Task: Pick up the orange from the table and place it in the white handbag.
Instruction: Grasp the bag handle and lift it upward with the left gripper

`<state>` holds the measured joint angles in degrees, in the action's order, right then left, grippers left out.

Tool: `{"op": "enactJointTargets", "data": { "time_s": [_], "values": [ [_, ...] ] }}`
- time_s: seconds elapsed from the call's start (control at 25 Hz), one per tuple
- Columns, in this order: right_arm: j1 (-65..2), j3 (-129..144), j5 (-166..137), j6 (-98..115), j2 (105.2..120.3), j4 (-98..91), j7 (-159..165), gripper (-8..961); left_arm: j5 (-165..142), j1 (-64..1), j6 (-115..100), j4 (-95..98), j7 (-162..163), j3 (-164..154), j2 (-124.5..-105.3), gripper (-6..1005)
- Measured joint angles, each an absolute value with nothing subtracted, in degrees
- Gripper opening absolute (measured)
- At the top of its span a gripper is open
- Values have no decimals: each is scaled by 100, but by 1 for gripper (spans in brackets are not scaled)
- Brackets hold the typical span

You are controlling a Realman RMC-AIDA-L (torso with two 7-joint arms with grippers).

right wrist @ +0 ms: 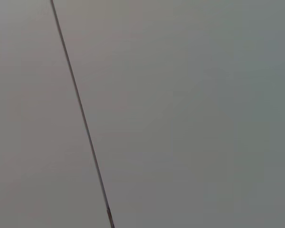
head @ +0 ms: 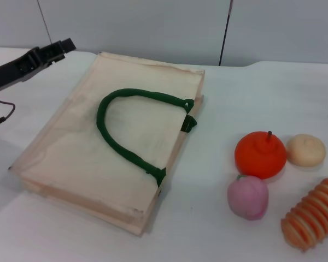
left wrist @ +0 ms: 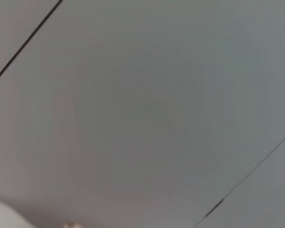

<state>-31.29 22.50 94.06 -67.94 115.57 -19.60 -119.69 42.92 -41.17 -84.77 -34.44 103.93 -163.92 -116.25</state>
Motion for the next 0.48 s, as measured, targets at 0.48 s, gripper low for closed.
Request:
{"op": "enactJointTargets", "data": {
  "time_s": [0.48],
  "values": [
    [-3129,2243,9440,-6786,11557,-1960,-11986,576,2411,-4744,-8369,-4322,11767,-16400,-11622,556]
  ]
}}
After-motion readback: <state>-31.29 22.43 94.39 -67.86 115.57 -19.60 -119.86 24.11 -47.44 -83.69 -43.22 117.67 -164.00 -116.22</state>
